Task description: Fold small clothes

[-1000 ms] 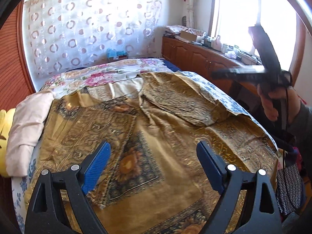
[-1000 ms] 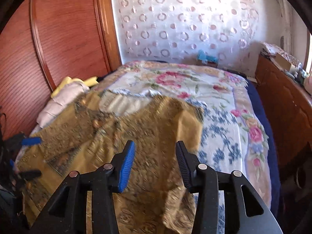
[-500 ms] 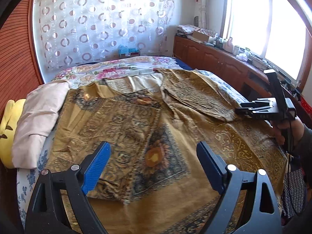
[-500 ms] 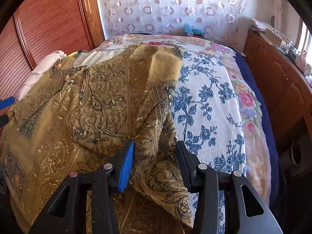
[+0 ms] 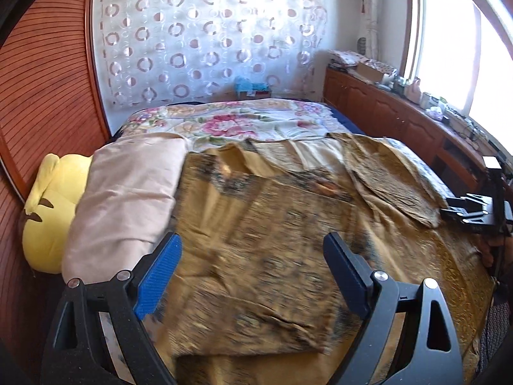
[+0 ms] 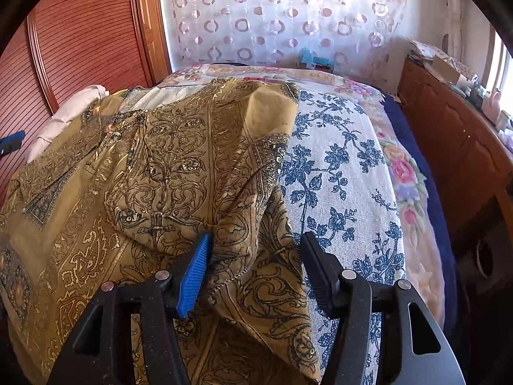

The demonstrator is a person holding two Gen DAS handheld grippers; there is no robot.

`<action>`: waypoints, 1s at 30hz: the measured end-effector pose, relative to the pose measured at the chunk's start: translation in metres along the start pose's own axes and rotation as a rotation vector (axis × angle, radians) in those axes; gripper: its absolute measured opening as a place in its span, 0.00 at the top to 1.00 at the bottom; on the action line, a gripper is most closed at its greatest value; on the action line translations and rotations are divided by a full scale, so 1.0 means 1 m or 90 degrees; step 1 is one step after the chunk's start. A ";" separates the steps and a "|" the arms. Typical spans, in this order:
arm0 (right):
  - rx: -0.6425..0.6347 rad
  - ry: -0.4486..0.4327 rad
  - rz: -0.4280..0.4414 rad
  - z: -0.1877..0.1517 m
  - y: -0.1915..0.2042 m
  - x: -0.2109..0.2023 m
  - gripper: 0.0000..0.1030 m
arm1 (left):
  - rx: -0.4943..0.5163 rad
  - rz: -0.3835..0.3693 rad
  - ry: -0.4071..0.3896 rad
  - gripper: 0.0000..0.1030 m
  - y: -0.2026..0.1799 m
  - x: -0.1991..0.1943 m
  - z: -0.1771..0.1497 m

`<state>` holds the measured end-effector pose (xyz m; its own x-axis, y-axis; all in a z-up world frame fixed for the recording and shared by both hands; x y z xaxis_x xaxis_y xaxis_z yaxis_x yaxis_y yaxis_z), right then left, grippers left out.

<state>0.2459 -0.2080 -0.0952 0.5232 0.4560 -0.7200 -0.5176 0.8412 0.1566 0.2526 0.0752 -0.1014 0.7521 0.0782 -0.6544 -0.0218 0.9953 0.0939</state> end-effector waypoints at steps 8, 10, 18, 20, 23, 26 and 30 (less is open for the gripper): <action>-0.003 0.002 0.003 0.000 0.000 0.000 0.39 | 0.026 0.010 0.052 0.29 0.012 0.053 0.020; -0.004 0.004 0.004 0.000 0.001 0.000 0.38 | 0.036 0.010 0.067 0.35 0.012 0.066 0.025; 0.001 0.016 0.015 0.004 0.002 -0.004 0.37 | 0.092 0.045 0.110 0.49 0.008 0.114 0.047; 0.008 0.003 0.030 0.014 0.000 -0.009 0.37 | 0.097 0.052 0.124 0.52 0.009 0.127 0.049; 0.003 -0.012 0.034 0.034 -0.006 -0.013 0.37 | 0.096 0.050 0.142 0.55 0.010 0.141 0.049; -0.010 -0.020 0.025 0.053 -0.011 -0.009 0.37 | 0.090 0.051 0.159 0.55 0.010 0.153 0.048; -0.031 -0.019 0.023 0.070 -0.012 0.002 0.37 | 0.064 0.035 0.164 0.55 0.012 0.160 0.051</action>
<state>0.3012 -0.1970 -0.0514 0.5238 0.4947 -0.6935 -0.5687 0.8092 0.1477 0.4067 0.0967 -0.1665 0.5597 0.1561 -0.8139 0.0174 0.9797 0.1999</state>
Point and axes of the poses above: each gripper's, at about its wrist camera, not at the fingertips, and x roughly the way its jaws point, y to its left, z to its top, the point moved 8 cm from there along x, roughly the way its jaws point, and after that the axes turned 12 degrees about z, right-handed, at the moved point
